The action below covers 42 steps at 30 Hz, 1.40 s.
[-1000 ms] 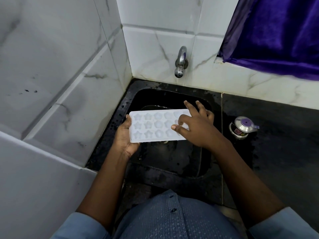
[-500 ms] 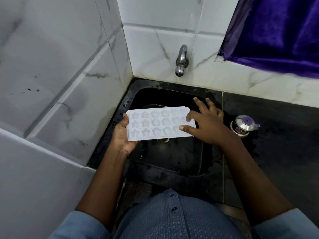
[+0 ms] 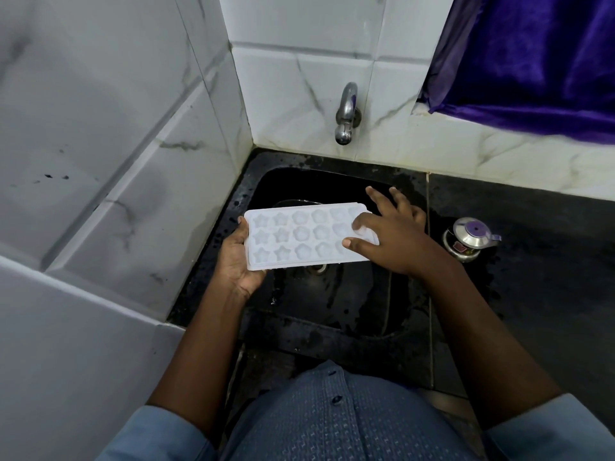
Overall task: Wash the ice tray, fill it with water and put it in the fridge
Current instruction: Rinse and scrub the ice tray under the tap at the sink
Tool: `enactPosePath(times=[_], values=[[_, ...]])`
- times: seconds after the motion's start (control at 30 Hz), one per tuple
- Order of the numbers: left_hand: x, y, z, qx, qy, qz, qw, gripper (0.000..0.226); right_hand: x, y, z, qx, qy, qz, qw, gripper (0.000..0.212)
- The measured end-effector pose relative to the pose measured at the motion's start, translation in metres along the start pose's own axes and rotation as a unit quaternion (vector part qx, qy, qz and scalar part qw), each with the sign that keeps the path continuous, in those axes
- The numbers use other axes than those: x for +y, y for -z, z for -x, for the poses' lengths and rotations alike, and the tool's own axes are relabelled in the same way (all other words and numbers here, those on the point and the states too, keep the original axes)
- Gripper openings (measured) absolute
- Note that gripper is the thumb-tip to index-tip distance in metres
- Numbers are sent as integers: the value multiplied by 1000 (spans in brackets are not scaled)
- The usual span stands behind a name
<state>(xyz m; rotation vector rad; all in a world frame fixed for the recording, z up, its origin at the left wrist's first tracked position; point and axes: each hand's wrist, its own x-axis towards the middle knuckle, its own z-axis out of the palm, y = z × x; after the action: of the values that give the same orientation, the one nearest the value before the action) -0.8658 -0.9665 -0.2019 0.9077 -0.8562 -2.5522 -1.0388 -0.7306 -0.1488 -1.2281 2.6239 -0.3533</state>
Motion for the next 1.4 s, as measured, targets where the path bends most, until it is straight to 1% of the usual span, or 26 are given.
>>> enactPosePath(times=[0.1, 0.13, 0.27, 0.4, 0.53, 0.6, 0.67, 0.73, 0.8, 0.9, 1.03, 1.1, 1.2, 1.33, 1.4], values=[[0, 1, -1, -1, -2, 0, 1000, 55, 3, -1, -1, 13, -10, 5, 1000, 48], [0, 2, -2, -3, -4, -3, 1000, 55, 4, -1, -1, 12, -10, 7, 1000, 48], [1, 2, -4, -8, -8, -1, 1000, 55, 2, -2, -1, -6, 1, -1, 1000, 66], [5, 1, -5, 0, -11, 11, 1000, 57, 4, 0, -1, 10, -8, -15, 1000, 59], [9, 0, -7, -6, -15, 10, 1000, 62, 13, 4, 6, 2, 6, -60, 998, 65], [10, 1, -8, -5, -18, 9, 1000, 61, 17, 5, 12, -12, 17, -63, 998, 62], [11, 3, -10, -5, -17, 11, 1000, 61, 18, 5, 16, -25, 22, -58, 998, 54], [11, 4, -12, -10, -18, 10, 1000, 60, 17, 2, 19, -28, 28, -46, 998, 44], [9, 3, -14, -14, -15, 8, 1000, 59, 16, -2, 20, -24, 39, -35, 998, 40], [7, 1, -14, -14, -14, 3, 1000, 57, 12, -3, 18, -19, 37, -13, 999, 44], [7, -1, -13, -14, -20, -4, 1000, 52, 11, 0, 15, -4, 9, -10, 1000, 49], [7, -2, -13, -9, -19, 0, 1000, 55, 10, -2, 15, -9, 17, -11, 1000, 57], [6, -2, -14, -3, -19, 0, 1000, 58, 9, -4, 15, -13, 31, -5, 999, 63], [6, -3, -14, 0, -14, 9, 1000, 59, 10, -5, 14, 0, 5, -5, 1000, 64], [6, -4, -14, -6, -13, 7, 1000, 58, 9, -6, 15, -3, 8, -9, 1000, 61]])
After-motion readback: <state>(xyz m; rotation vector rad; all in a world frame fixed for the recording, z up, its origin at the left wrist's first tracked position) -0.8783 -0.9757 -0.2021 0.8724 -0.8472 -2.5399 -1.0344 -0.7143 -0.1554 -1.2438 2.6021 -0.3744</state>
